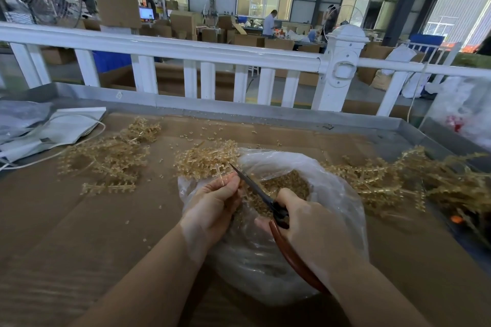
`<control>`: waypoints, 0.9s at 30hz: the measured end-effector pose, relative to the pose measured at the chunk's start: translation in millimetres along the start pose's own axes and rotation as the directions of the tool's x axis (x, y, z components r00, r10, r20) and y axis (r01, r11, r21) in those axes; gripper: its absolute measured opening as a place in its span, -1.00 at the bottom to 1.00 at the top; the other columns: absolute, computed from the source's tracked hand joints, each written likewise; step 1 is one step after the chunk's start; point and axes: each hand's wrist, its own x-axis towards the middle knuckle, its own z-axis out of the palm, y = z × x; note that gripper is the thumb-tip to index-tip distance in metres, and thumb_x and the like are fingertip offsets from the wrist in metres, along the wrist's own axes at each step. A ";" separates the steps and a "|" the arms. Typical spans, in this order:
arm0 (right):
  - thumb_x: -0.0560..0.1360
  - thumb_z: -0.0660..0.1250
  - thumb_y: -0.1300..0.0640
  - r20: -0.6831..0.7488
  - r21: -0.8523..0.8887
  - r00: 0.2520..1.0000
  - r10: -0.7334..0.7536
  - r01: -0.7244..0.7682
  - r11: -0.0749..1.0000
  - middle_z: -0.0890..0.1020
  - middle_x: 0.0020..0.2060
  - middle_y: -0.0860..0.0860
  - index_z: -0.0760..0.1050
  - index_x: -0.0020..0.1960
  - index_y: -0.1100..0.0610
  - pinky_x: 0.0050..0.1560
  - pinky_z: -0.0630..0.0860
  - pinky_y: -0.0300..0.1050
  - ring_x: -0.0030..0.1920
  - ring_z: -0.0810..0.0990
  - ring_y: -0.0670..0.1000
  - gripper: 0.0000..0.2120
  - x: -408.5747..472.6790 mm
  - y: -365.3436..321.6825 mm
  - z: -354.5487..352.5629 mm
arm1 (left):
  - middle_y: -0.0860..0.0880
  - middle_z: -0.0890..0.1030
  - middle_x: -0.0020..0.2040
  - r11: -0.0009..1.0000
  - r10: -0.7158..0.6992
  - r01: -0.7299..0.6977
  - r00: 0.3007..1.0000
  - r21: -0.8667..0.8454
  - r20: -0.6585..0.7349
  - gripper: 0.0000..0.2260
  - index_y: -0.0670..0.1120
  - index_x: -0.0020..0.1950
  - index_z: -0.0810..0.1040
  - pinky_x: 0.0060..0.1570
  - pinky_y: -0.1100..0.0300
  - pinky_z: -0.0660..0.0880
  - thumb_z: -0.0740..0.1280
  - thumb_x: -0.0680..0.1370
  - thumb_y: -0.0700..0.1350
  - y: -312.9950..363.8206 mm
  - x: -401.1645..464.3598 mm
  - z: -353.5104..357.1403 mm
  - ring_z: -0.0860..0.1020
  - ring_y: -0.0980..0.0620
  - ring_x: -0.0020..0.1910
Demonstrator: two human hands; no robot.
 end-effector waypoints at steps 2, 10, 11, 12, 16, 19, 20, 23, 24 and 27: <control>0.50 0.23 -0.26 -0.013 0.021 1.000 0.014 -0.013 1.000 0.44 -0.38 -0.17 0.26 -0.11 -0.08 -0.42 0.36 -0.40 -0.40 0.42 -0.23 -0.72 0.0 -1.3 1.8 | -0.05 0.57 -0.39 1.000 -0.012 0.012 1.000 -0.010 0.003 -0.87 -0.19 -0.19 0.54 -0.14 0.25 0.45 0.25 0.52 -0.33 0.6 -0.6 0.4 0.51 0.08 -0.39; 0.49 0.23 -0.28 -0.012 0.060 0.999 0.037 -0.036 0.998 0.48 -0.34 -0.17 0.28 -0.13 -0.09 -0.41 0.30 -0.39 -0.36 0.44 -0.24 -0.71 -1.5 -1.1 2.6 | -0.01 0.55 -0.39 0.999 0.001 -0.001 1.000 -0.048 0.016 -0.95 -0.15 -0.14 0.52 -0.23 0.28 0.43 0.30 0.51 -0.26 -1.0 0.2 2.3 0.49 0.11 -0.43; 0.48 0.23 -0.29 -0.016 0.063 0.999 0.036 -0.035 0.997 0.48 -0.35 -0.18 0.28 -0.13 -0.10 -0.41 0.30 -0.39 -0.36 0.44 -0.24 -0.72 -2.1 -1.0 2.8 | -0.02 0.54 -0.37 0.998 -0.001 0.001 1.000 -0.057 0.010 -0.95 -0.16 -0.14 0.50 -0.22 0.28 0.44 0.29 0.51 -0.26 -1.7 1.3 2.0 0.48 0.10 -0.40; 0.48 0.23 -0.29 -0.024 0.062 0.999 0.033 -0.031 0.998 0.46 -0.36 -0.18 0.27 -0.14 -0.11 -0.42 0.30 -0.38 -0.37 0.43 -0.25 -0.71 -2.9 -1.1 3.2 | -0.04 0.53 -0.35 0.998 -0.006 0.006 1.000 -0.067 0.001 -0.93 -0.16 -0.15 0.49 -0.17 0.27 0.44 0.28 0.52 -0.28 -2.0 2.3 1.5 0.49 0.09 -0.36; 0.48 0.21 -0.31 -0.076 0.039 0.997 0.020 -0.017 0.999 0.41 -0.43 -0.17 0.22 -0.19 -0.11 -0.39 0.33 -0.39 -0.43 0.39 -0.24 -0.68 -5.6 -2.8 5.8 | -0.09 0.52 -0.27 0.997 -0.006 0.008 1.000 -0.073 0.023 -0.97 -0.20 -0.15 0.50 0.01 0.19 0.44 0.32 0.44 -0.29 -2.8 4.3 -0.9 0.50 0.03 -0.25; 0.48 0.20 -0.31 -0.100 0.025 0.995 0.004 -0.002 1.000 0.43 -0.42 -0.15 0.24 -0.15 -0.10 -0.43 0.30 -0.36 -0.43 0.40 -0.23 -0.69 -5.0 -4.2 7.9 | -0.08 0.55 -0.30 0.999 -0.005 0.007 0.999 -0.052 0.047 -0.88 -0.23 -0.14 0.51 -0.10 0.24 0.51 0.35 0.34 -0.27 -4.5 5.8 -3.9 0.53 0.06 -0.31; 0.48 0.20 -0.31 -0.102 0.032 0.995 -0.001 0.004 0.999 0.44 -0.41 -0.14 0.24 -0.14 -0.09 -0.43 0.30 -0.36 -0.42 0.41 -0.22 -0.69 -4.3 -4.5 8.9 | -0.08 0.56 -0.32 0.999 -0.003 0.005 0.999 -0.046 0.044 -0.87 -0.24 -0.14 0.51 -0.19 0.28 0.55 0.35 0.34 -0.28 -4.7 6.0 -4.5 0.54 0.07 -0.35; 0.48 0.20 -0.30 -0.116 0.066 0.993 -0.003 0.011 0.998 0.44 -0.41 -0.12 0.24 -0.14 -0.08 -0.39 0.34 -0.35 -0.41 0.42 -0.19 -0.69 -1.8 -4.7 11.4 | -0.10 0.56 -0.30 1.000 -0.003 0.004 0.998 -0.025 0.060 -0.89 -0.23 -0.17 0.52 -0.21 0.28 0.54 0.35 0.33 -0.27 -5.0 6.0 -5.5 0.54 0.06 -0.34; 0.49 0.20 -0.30 -0.118 0.075 0.993 0.001 0.008 0.997 0.44 -0.42 -0.11 0.23 -0.16 -0.09 -0.39 0.34 -0.35 -0.42 0.42 -0.19 -0.69 -0.8 -4.8 12.3 | -0.10 0.55 -0.29 1.000 -0.004 0.005 0.997 -0.012 0.072 -0.90 -0.22 -0.18 0.51 -0.15 0.26 0.51 0.35 0.33 -0.26 -4.8 5.5 -5.0 0.53 0.04 -0.31; 0.50 0.19 -0.29 -0.111 0.129 0.994 0.014 0.000 0.992 0.43 -0.43 -0.12 0.22 -0.19 -0.10 -0.38 0.34 -0.39 -0.43 0.43 -0.19 -0.69 2.4 -4.2 15.3 | -0.12 0.56 -0.28 1.000 -0.015 0.013 0.995 0.019 0.095 -0.90 -0.23 -0.18 0.51 -0.06 0.21 0.47 0.35 0.34 -0.25 -4.2 4.4 -3.7 0.52 0.01 -0.26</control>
